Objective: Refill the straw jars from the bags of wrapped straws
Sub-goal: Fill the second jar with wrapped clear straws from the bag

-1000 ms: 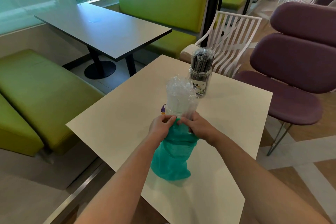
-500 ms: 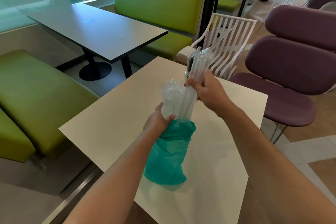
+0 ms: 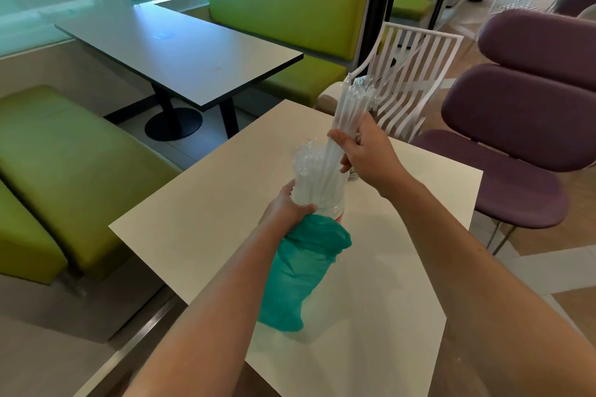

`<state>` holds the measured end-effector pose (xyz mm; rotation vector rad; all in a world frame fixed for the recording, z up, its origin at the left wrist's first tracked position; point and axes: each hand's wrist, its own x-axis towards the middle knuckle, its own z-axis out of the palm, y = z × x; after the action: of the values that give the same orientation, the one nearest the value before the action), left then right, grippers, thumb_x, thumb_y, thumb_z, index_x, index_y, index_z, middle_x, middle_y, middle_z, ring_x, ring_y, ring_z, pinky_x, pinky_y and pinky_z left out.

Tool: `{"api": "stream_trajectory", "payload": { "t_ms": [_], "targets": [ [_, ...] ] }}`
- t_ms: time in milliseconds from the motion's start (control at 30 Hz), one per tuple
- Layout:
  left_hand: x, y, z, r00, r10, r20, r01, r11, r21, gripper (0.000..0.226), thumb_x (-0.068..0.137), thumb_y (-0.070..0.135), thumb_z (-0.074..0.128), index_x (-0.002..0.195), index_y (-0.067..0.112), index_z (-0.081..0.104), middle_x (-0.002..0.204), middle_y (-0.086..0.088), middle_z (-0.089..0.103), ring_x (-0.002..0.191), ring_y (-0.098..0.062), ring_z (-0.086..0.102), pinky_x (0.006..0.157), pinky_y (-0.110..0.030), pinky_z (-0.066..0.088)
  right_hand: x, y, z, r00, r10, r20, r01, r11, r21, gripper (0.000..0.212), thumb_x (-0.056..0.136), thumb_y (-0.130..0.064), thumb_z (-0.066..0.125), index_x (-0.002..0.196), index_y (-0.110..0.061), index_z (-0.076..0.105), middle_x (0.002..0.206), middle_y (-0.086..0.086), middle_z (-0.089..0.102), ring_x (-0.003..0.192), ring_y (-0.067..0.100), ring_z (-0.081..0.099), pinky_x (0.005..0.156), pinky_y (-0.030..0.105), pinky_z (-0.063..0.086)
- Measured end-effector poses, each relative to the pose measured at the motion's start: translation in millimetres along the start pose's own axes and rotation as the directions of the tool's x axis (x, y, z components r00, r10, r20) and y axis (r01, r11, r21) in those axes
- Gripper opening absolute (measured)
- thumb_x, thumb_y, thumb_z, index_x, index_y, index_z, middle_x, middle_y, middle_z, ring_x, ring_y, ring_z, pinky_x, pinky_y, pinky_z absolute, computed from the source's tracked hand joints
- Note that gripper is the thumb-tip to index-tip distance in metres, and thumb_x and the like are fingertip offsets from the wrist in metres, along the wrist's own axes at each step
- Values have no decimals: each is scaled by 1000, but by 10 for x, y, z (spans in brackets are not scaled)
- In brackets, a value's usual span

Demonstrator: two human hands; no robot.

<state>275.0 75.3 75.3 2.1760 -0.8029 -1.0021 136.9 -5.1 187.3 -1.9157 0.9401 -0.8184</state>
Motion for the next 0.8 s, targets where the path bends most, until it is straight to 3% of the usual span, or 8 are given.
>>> {"api": "stream_trajectory", "payload": {
  "t_ms": [133,267,367,500,567,667,800],
  "targets": [
    [4,-26,0,1000,23,-12,-23,999,26,83,83,45,73,150,42,24,136,-4,54,98,-20,59,88,-39,55,-31,184,118,996,76,36,-77,997,18,41,95,-28,59,132,-18,44,109,2,59,73,13,64,54,16,54],
    [11,-52,-1,998,58,-18,-57,997,59,84,82,48,72,150,40,24,139,-5,53,108,-22,59,87,-37,53,-153,487,307,990,134,43,-134,991,7,27,90,-25,68,111,-24,51,106,12,62,65,15,65,53,17,53],
    [-2,-61,-10,997,71,-16,-70,996,57,83,84,47,71,151,39,24,142,-6,51,105,-21,55,81,-33,50,-219,594,392,997,74,13,-73,996,-48,39,83,-30,75,116,-20,57,109,6,58,76,17,62,62,19,52],
    [5,-52,-10,998,57,-22,-54,994,91,83,84,50,70,151,41,22,143,-6,50,107,-23,57,80,-33,50,-138,507,352,999,32,9,-32,999,-23,55,83,-32,75,129,-20,48,114,-3,54,88,15,59,72,22,53],
    [5,-43,-4,999,42,-19,-40,994,104,83,84,51,69,151,41,21,142,-5,50,100,-21,56,77,-33,51,-89,458,324,998,57,6,-57,998,7,47,89,-25,68,131,-20,47,115,-3,56,83,16,63,69,22,56],
    [-4,-50,0,998,57,-19,-54,993,106,82,85,49,69,151,40,21,138,-5,53,89,-16,52,71,-30,48,-116,475,375,998,55,26,-54,998,-41,26,88,-21,70,108,-17,55,104,3,61,69,18,67,57,20,55],
    [-20,-53,0,996,91,-24,-89,992,93,81,86,47,69,152,38,23,136,-5,55,87,-15,52,68,-28,45,-238,619,528,996,83,31,-83,996,-15,36,78,-16,79,101,-17,51,92,1,60,69,19,64,56,23,54]
  ]
}}
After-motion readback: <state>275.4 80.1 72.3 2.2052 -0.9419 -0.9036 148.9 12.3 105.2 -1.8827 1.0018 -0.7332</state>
